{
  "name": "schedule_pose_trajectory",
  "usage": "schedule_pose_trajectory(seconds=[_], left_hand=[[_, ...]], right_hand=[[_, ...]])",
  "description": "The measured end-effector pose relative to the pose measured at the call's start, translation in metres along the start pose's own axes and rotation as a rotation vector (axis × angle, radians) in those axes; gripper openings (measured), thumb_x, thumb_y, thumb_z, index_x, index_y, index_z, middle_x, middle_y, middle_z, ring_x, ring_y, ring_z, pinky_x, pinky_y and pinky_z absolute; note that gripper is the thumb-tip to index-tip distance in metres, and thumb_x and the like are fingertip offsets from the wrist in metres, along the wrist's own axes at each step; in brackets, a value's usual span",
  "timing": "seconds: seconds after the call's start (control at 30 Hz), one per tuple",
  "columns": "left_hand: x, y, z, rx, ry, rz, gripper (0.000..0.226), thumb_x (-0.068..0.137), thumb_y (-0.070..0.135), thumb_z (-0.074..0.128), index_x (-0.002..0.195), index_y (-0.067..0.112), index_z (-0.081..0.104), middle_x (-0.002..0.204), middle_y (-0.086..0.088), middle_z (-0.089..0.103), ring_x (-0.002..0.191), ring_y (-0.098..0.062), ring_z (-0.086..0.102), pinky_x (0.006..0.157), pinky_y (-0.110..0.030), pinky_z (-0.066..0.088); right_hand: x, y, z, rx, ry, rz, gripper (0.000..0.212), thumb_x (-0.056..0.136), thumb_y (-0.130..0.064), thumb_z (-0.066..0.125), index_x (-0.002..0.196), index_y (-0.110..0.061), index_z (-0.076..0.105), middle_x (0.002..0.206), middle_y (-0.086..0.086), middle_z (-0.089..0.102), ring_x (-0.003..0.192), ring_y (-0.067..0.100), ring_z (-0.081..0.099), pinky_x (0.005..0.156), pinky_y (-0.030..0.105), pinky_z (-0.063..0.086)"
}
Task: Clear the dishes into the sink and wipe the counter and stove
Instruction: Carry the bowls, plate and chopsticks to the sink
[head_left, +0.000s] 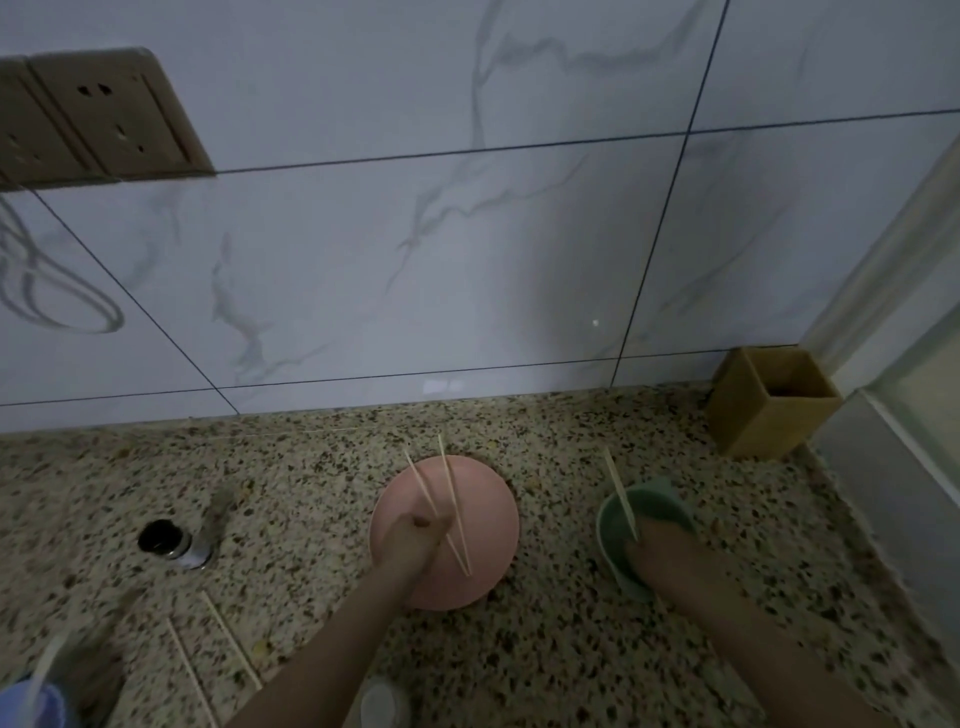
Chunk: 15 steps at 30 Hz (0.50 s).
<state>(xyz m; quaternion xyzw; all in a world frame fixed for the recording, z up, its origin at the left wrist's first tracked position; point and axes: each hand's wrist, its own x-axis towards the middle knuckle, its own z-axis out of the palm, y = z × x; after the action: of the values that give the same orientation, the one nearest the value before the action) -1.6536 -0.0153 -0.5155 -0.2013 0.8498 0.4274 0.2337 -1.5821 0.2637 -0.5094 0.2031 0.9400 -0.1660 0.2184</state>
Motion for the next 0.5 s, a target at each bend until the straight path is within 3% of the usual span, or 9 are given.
schedule_pose_trajectory(seconds=[0.1, 0.2, 0.3, 0.4, 0.5], left_hand=[[0.0, 0.006, 0.006, 0.092, -0.021, 0.035, 0.065, 0.08, 0.059, 0.06, 0.098, -0.003, 0.068, 0.069, -0.011, 0.063, 0.062, -0.021, 0.053, 0.054, -0.027, 0.038], [0.003, 0.012, 0.012, 0.158, -0.015, 0.043, 0.053, 0.081, 0.055, 0.061, 0.096, 0.006, 0.071, 0.092, -0.013, 0.069, 0.081, -0.024, 0.06, 0.064, -0.026, 0.039], [0.007, 0.017, 0.017, 0.257, 0.005, 0.102, 0.035, 0.089, 0.038, 0.057, 0.105, 0.009, 0.068, 0.102, -0.012, 0.069, 0.1, -0.026, 0.062, 0.072, -0.023, 0.037], [0.008, 0.021, 0.021, 0.298, 0.001, 0.117, 0.024, 0.092, 0.023, 0.052, 0.106, 0.009, 0.064, 0.103, -0.012, 0.066, 0.09, -0.024, 0.06, 0.069, -0.024, 0.035], [0.003, 0.024, 0.018, 0.322, -0.042, 0.111, 0.027, 0.095, 0.02, 0.047, 0.112, 0.006, 0.061, 0.113, -0.015, 0.064, 0.082, -0.019, 0.051, 0.068, -0.025, 0.035]], right_hand=[[0.005, 0.006, -0.001, 0.03, 0.022, 0.009, 0.036, 0.1, -0.031, 0.029, 0.098, -0.018, 0.062, 0.073, -0.005, 0.055, 0.07, 0.01, 0.057, 0.069, 0.026, 0.051], [0.005, 0.012, -0.008, 0.071, 0.032, -0.03, 0.035, 0.101, -0.033, 0.028, 0.093, -0.021, 0.059, 0.076, -0.006, 0.054, 0.066, 0.006, 0.052, 0.056, 0.022, 0.04], [0.005, 0.018, -0.014, 0.132, 0.065, -0.046, 0.036, 0.1, -0.037, 0.032, 0.089, -0.02, 0.062, 0.076, -0.005, 0.058, 0.068, 0.008, 0.054, 0.058, 0.025, 0.042], [0.005, 0.02, -0.017, 0.224, 0.099, -0.065, 0.037, 0.099, -0.036, 0.036, 0.078, -0.018, 0.06, 0.066, -0.003, 0.055, 0.057, 0.008, 0.049, 0.051, 0.023, 0.035], [0.004, 0.016, -0.023, 0.31, 0.102, -0.105, 0.039, 0.099, -0.037, 0.038, 0.068, -0.019, 0.053, 0.06, -0.001, 0.049, 0.052, 0.011, 0.043, 0.051, 0.025, 0.032]])
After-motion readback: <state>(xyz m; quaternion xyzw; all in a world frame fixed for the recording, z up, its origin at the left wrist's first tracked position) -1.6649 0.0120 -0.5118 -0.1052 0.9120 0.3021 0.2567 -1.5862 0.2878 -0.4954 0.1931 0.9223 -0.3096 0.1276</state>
